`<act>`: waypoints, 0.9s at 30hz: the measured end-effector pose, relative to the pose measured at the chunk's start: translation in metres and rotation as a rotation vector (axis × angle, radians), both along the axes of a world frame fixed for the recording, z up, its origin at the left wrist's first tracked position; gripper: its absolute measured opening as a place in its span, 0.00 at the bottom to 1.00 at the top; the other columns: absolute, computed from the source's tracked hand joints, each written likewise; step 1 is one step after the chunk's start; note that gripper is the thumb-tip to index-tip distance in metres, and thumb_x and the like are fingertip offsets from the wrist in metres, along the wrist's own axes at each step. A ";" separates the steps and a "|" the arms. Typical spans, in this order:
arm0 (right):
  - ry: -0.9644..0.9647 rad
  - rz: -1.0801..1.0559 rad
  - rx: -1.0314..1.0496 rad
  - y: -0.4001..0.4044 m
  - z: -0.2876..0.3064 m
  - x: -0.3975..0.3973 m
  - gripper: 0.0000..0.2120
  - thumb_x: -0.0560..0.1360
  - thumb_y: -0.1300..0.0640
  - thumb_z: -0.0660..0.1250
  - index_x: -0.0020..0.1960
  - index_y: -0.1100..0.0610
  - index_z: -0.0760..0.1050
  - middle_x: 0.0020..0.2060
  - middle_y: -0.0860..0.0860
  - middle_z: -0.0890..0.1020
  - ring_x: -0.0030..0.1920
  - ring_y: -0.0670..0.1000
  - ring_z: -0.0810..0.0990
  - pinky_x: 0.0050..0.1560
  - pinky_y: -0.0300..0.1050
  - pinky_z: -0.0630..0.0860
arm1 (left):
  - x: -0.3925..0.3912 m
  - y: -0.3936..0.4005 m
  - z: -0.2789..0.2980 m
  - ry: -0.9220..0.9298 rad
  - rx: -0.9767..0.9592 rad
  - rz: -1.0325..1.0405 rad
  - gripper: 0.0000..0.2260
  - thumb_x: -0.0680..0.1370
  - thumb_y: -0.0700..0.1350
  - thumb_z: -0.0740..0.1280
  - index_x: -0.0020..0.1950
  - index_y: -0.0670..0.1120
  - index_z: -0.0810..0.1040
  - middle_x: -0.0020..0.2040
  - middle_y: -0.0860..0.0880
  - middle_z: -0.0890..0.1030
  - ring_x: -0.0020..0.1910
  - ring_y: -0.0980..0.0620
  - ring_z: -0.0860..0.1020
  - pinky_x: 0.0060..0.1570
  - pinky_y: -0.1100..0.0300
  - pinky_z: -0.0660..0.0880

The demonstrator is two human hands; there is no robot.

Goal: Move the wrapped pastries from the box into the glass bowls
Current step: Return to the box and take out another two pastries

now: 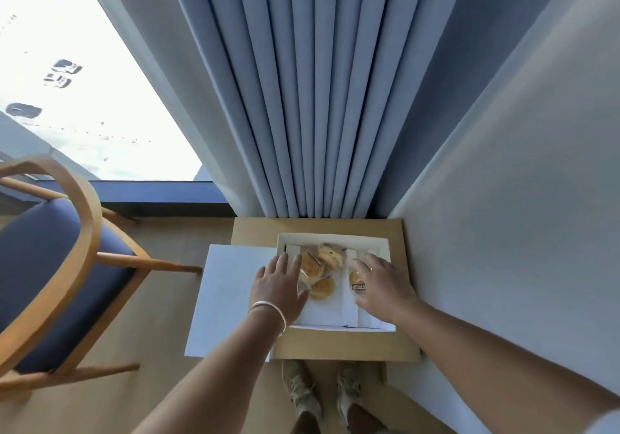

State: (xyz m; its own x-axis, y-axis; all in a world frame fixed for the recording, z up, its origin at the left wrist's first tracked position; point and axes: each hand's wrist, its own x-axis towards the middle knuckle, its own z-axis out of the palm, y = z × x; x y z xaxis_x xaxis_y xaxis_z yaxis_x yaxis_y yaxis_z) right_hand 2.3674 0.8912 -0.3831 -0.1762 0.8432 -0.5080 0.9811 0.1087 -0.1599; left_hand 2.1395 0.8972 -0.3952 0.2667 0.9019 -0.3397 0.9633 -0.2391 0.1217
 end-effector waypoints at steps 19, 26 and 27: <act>-0.255 0.157 -0.113 0.045 -0.152 0.021 0.42 0.73 0.58 0.71 0.78 0.51 0.50 0.78 0.58 0.53 0.78 0.59 0.49 0.76 0.61 0.43 | 0.051 0.069 -0.159 -0.033 -0.182 0.121 0.39 0.73 0.64 0.66 0.76 0.51 0.51 0.76 0.44 0.59 0.76 0.43 0.54 0.72 0.46 0.59; -0.314 0.175 -0.079 0.048 -0.159 0.016 0.43 0.69 0.60 0.73 0.77 0.53 0.53 0.68 0.56 0.69 0.68 0.59 0.67 0.74 0.63 0.49 | 0.054 0.075 -0.168 0.040 -0.166 0.125 0.38 0.73 0.65 0.65 0.74 0.48 0.54 0.68 0.45 0.68 0.64 0.44 0.68 0.61 0.49 0.67; -0.320 0.172 -0.072 0.047 -0.154 0.015 0.43 0.69 0.60 0.73 0.77 0.53 0.54 0.67 0.55 0.70 0.67 0.58 0.68 0.73 0.63 0.51 | 0.055 0.075 -0.163 0.055 -0.171 0.119 0.39 0.73 0.66 0.65 0.75 0.47 0.54 0.68 0.44 0.68 0.64 0.43 0.68 0.61 0.49 0.67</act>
